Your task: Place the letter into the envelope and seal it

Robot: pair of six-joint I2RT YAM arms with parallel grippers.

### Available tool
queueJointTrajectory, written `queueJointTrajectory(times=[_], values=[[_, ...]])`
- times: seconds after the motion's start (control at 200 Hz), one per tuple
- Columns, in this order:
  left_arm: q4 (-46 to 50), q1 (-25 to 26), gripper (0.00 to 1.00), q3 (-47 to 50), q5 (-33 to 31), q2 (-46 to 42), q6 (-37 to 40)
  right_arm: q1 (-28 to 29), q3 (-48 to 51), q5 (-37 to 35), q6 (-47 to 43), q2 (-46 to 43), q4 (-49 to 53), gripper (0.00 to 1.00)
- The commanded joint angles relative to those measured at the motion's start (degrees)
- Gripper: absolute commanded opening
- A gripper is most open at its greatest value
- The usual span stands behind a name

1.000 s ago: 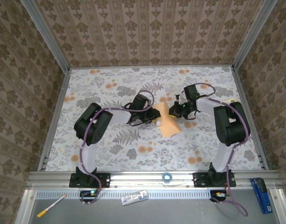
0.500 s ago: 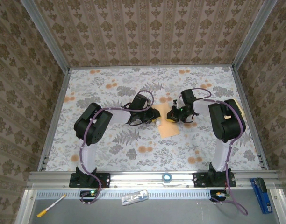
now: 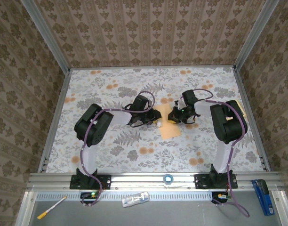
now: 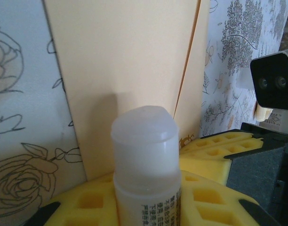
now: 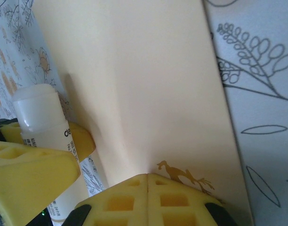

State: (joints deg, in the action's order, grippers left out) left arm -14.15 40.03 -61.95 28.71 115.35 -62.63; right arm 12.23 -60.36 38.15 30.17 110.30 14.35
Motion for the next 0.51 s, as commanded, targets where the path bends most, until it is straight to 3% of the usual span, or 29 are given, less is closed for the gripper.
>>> queueJointTrajectory(times=[0.0, 0.5], values=[[0.0, -0.4, 0.07, 1.1, 0.1, -0.5, -0.3, -0.6, -2.3, -0.2, 1.8, -1.1, -0.5, 0.04], [-0.3, -0.5, 0.07, 1.2, 0.1, -0.5, -0.2, -0.7, -4.5, 0.0, 5.6, 5.8, -4.0, 0.04]])
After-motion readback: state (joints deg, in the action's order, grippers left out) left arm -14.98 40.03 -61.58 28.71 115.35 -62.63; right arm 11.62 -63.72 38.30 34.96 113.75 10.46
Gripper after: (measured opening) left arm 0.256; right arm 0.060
